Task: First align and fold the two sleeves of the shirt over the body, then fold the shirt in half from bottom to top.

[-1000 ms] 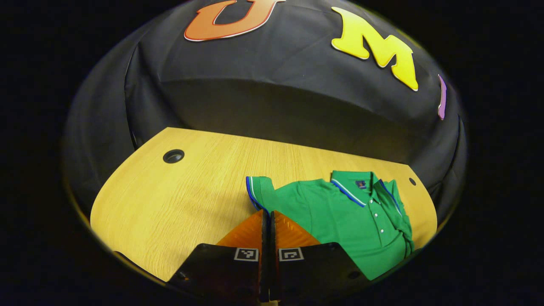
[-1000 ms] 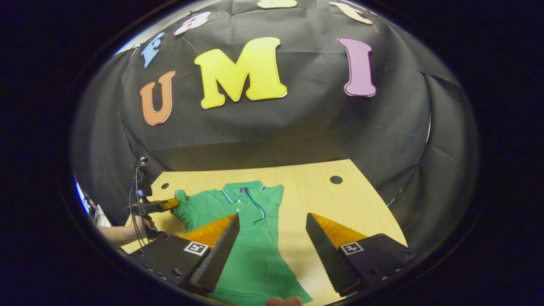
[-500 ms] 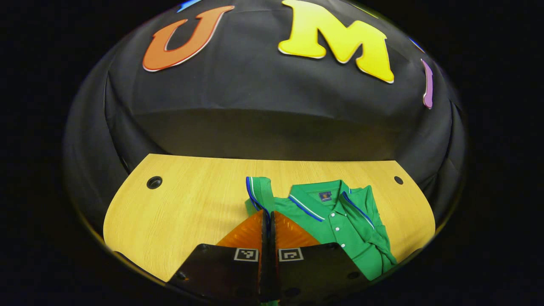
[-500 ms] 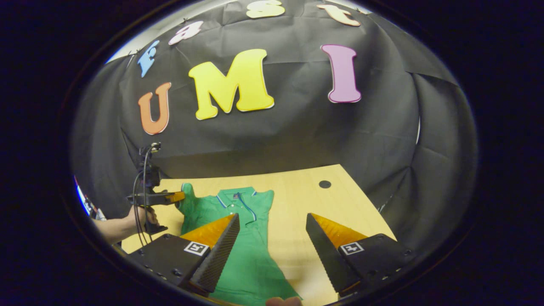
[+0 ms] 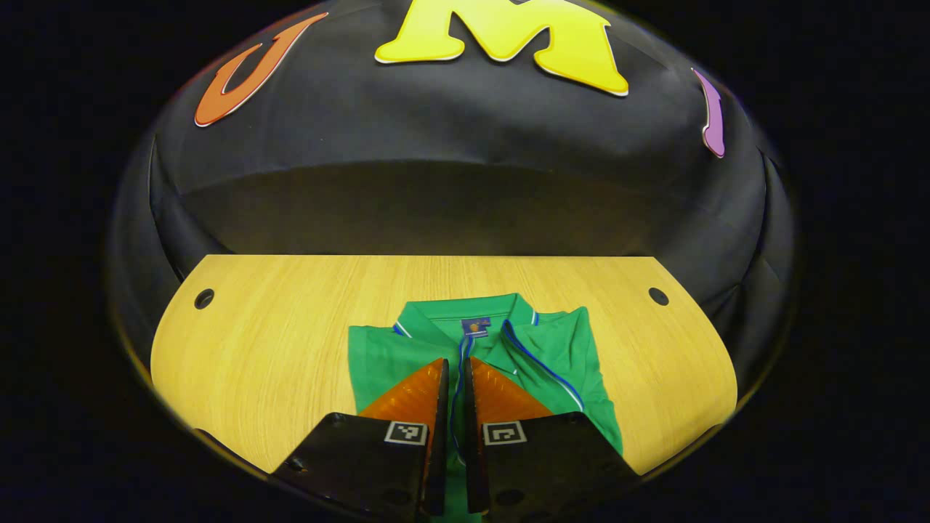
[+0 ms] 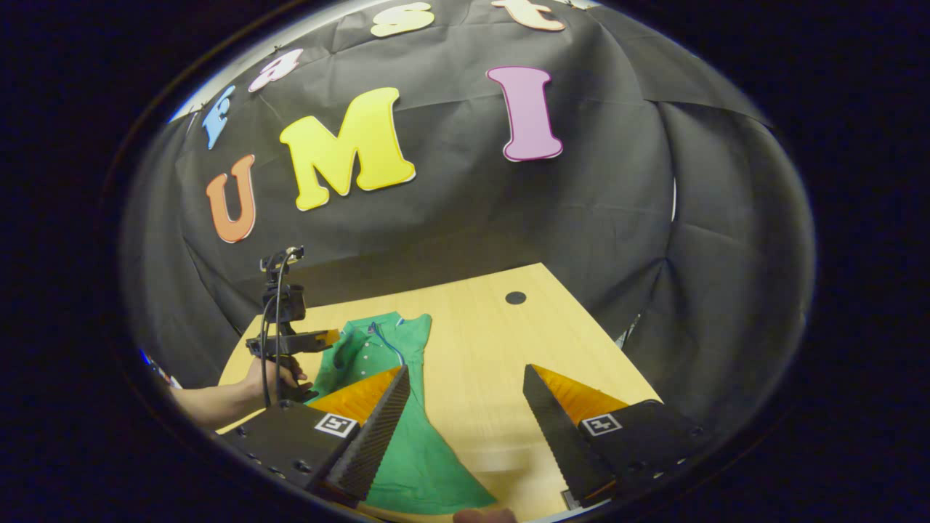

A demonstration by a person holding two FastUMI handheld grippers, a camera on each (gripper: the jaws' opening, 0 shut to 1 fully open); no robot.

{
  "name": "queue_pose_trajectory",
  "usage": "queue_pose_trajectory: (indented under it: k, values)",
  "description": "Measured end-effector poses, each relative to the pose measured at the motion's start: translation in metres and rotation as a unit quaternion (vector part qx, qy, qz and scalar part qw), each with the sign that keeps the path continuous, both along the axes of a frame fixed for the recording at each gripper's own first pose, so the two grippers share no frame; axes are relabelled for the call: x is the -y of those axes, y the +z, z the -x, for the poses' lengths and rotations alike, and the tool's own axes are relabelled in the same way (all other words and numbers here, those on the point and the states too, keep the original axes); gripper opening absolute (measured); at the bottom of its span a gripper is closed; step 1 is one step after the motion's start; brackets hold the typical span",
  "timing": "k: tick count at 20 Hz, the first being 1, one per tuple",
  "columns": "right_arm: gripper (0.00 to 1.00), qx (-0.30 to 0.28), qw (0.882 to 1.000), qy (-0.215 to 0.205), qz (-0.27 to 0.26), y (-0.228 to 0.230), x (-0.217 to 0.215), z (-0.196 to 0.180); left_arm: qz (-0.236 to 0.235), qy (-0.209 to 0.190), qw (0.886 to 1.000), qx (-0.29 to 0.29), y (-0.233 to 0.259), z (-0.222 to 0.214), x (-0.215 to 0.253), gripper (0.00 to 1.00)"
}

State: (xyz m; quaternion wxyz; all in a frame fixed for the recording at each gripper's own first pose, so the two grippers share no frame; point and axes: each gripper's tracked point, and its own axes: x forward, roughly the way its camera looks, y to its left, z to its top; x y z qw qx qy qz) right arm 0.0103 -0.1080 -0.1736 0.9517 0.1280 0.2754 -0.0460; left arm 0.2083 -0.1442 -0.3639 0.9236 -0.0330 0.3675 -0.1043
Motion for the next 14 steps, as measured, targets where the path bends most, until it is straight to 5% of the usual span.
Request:
queue_pose_trajectory:
  k: [3, 6, 14]
  values:
    - [0.96, -0.002, 1.000, 0.005, -0.004, -0.001, -0.002, -0.001, 0.001, -0.003, 1.000, 0.009, 0.011, 0.002, 0.003, 0.30]
    - [0.96, 0.007, 1.000, 0.020, -0.001, 0.001, -0.011, -0.006, 0.000, 0.017, 0.999, 0.030, 0.031, 0.002, -0.011, 0.99]
    - [0.96, 0.030, 0.997, 0.075, 0.019, 0.006, -0.046, -0.015, 0.009, 0.052, 0.995, 0.085, 0.097, 0.030, -0.059, 1.00]
